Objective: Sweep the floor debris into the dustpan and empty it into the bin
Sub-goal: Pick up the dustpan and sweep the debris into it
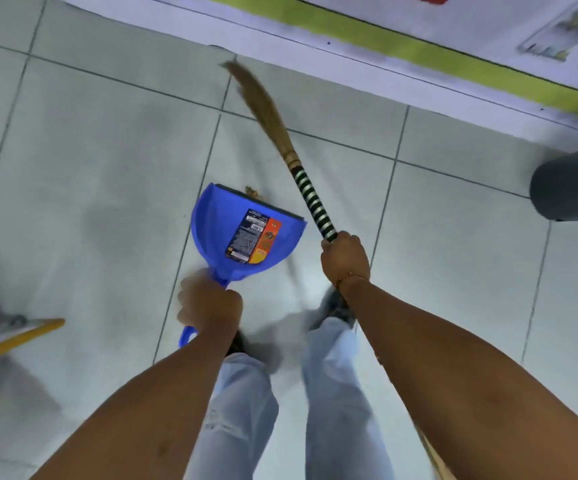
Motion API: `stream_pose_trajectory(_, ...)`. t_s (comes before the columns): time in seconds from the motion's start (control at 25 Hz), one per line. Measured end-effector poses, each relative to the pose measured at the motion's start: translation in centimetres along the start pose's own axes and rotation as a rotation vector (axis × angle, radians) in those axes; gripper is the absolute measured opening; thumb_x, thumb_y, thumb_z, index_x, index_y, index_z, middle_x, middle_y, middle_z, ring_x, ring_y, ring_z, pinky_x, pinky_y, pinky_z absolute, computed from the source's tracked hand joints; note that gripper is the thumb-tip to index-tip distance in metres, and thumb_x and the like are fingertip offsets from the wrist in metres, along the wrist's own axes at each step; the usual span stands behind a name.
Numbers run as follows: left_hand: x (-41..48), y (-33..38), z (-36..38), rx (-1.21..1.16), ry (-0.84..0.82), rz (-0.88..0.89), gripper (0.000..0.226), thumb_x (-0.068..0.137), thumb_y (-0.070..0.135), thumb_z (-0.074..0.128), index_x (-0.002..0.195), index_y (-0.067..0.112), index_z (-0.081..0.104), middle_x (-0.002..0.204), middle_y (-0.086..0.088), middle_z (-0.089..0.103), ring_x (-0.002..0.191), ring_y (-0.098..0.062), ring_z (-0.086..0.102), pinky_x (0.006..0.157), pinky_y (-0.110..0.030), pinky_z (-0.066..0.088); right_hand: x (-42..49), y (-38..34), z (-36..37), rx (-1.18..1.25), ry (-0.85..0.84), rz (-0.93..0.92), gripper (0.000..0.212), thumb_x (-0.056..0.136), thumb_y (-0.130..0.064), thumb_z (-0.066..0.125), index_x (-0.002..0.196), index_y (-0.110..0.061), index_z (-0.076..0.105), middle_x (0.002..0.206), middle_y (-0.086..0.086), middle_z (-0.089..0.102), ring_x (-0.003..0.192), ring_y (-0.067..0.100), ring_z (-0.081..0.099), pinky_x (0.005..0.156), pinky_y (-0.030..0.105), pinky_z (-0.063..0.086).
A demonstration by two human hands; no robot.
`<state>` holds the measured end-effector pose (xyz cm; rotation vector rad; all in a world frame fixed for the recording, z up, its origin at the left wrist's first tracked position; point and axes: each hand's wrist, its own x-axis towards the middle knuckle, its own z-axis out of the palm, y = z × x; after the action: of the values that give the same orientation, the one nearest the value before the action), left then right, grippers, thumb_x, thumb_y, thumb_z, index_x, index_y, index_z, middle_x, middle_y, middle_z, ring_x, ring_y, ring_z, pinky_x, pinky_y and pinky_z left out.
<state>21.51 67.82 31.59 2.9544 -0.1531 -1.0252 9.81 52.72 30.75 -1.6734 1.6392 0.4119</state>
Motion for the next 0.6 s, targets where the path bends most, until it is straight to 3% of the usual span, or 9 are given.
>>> stream_pose_trajectory(0.08, 4.2, -3.5, 0.9, -0.028, -0.012, -0.097, 0.044, 0.077, 0.003, 0.055, 0.120, 0.004, 0.045, 0.126, -0.021, 0.044, 0.117, -0.040, 0.043, 0.095, -0.052, 0.037, 2.1, -1.0, 2.8, 0.027, 0.022, 0.062, 0.039, 0.099, -0.022, 0.044, 0.130, 0.000, 0.046, 0.130, 0.020, 0.052, 0.117, 0.035, 0.054, 0.093, 0.038, 0.045)
stream_pose_trajectory(0.24, 10.7, -8.6, 4.7, -0.113, -0.046, -0.222, 0.035, 0.068, -0.002, 0.057, 0.103, 0.005, 0.058, 0.111, -0.021, 0.056, 0.103, -0.042, 0.052, 0.091, -0.056, 0.043, 6.3, -1.1, 7.4, 0.003, -0.048, 0.083, 0.049, 0.099, -0.014, 0.040, 0.148, -0.013, 0.031, 0.137, 0.016, 0.052, 0.123, 0.032, 0.051, 0.099, 0.035, 0.041)
stream_pose_trajectory(0.36, 13.8, -9.0, 8.5, -0.177, -0.089, -0.236, 0.026, 0.066, -0.004, 0.056, 0.090, 0.004, 0.061, 0.097, -0.020, 0.063, 0.089, -0.042, 0.059, 0.081, -0.053, 0.049, 8.4, -1.0, 12.3, -0.015, -0.070, 0.077, 0.044, 0.098, -0.014, 0.038, 0.142, -0.015, 0.039, 0.127, 0.015, 0.058, 0.114, 0.033, 0.056, 0.088, 0.035, 0.045)
stream_pose_trajectory(0.48, 16.9, -8.0, 12.8, -0.240, -0.118, -0.212, 0.027, 0.068, 0.004, 0.063, 0.095, 0.009, 0.060, 0.102, -0.018, 0.064, 0.090, -0.040, 0.062, 0.082, -0.052, 0.051, 10.4, -0.3, 16.8, 0.093, -0.004, 0.113, 0.037, 0.097, -0.035, 0.039, 0.130, -0.022, 0.047, 0.108, 0.010, 0.064, 0.097, 0.029, 0.061, 0.077, 0.037, 0.050)
stream_pose_trajectory(0.6, 19.7, -7.7, 15.9, -0.241, -0.152, -0.225, 0.035, 0.074, 0.010, 0.069, 0.106, 0.009, 0.054, 0.109, -0.015, 0.063, 0.100, -0.037, 0.059, 0.088, -0.047, 0.046, 13.0, 0.8, 19.0, 0.090, 0.048, 0.112, 0.046, 0.096, -0.046, 0.041, 0.134, -0.022, 0.046, 0.107, 0.008, 0.064, 0.095, 0.027, 0.061, 0.072, 0.031, 0.046)
